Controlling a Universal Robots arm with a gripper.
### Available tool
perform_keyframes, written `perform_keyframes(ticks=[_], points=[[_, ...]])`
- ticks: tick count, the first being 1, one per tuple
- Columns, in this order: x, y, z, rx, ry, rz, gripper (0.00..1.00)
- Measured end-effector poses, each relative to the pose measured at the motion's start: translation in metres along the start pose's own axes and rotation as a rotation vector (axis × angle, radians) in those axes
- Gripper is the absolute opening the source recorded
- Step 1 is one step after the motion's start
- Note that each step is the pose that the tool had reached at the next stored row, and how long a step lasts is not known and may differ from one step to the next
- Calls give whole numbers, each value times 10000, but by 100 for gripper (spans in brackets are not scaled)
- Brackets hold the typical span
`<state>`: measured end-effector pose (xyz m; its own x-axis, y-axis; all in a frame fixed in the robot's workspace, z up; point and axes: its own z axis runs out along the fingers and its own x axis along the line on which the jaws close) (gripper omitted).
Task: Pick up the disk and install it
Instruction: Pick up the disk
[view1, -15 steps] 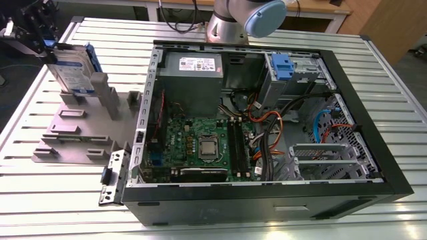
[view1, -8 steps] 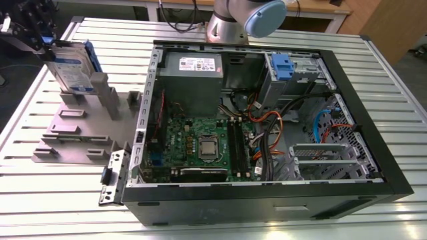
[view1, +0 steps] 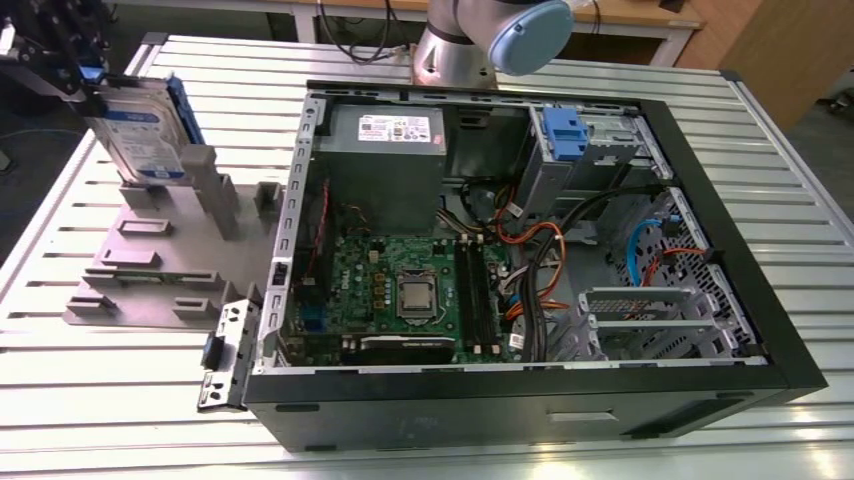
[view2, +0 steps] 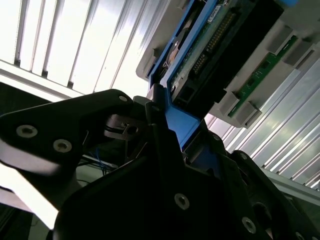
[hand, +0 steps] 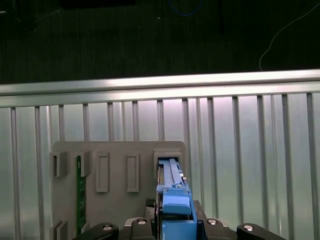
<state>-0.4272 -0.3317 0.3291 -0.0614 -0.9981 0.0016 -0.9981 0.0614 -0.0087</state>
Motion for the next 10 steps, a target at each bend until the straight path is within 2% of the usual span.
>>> perform_keyframes(ticks=[10], points=[[0, 0, -15, -1, 0, 0, 36]])
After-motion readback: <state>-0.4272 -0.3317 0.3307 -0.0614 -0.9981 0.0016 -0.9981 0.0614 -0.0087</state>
